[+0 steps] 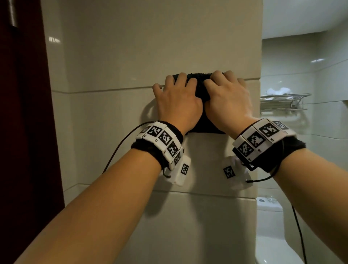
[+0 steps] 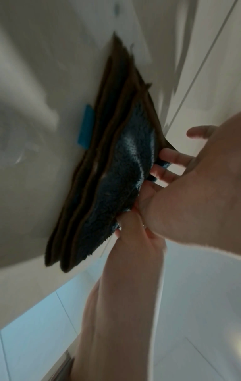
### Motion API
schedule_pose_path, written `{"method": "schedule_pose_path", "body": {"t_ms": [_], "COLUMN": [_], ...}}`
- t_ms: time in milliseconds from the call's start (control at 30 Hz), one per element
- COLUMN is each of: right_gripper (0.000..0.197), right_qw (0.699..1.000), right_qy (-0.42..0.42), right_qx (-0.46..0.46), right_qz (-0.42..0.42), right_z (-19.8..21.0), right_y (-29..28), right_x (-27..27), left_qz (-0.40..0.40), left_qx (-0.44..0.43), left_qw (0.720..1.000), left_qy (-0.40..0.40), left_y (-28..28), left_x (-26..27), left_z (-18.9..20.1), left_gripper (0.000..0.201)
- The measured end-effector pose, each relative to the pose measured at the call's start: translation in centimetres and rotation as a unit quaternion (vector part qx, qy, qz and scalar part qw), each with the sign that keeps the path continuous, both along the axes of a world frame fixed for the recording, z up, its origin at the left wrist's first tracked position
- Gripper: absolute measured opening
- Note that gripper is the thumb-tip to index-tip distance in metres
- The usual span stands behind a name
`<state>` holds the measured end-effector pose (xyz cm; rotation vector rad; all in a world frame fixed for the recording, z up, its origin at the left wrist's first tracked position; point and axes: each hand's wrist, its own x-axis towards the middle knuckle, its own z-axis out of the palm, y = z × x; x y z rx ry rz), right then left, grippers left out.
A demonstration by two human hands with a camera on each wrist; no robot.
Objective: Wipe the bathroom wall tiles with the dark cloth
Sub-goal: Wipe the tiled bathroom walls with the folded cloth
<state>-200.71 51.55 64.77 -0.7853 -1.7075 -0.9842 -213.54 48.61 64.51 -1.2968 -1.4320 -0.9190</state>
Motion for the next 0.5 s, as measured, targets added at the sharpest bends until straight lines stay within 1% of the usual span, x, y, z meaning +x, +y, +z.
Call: {"method": "schedule_pose_path", "body": {"t_ms": [67, 167, 400, 500], "right_gripper": [0.032, 0.028, 0.028, 0.029], "right_qw": [1.000, 0.999, 0.998, 0.998], "right_qy": [-0.008, -0.019, -0.036, -0.047], "right_qx": [0.017, 0.032, 0.034, 0.032], "right_qz": [-0.001, -0.001, 0.026, 0.027], "right_z": [0.1, 0.3, 0.4, 0.5], "right_y": [0.0, -0.1, -1.1, -1.5], "right_x": [-2.0, -4.9, -11.9, -14.8], "left_qz": [0.005, 0.009, 0.014, 0.026], "left_qx": [-0.002, 0.004, 0.034, 0.025], "left_qw": [1.000, 1.000, 0.999, 0.999], "left_qy": [-0.006, -0.007, -0.016, -0.027], "left_y": [-0.3, -0.8, -1.6, -2.2], "left_x": [-1.9, -4.9, -11.9, -14.6], "left_z": [0.1, 0.0, -0.6, -0.5], "left_gripper": [0.039, 0.040, 0.043, 0.044]}}
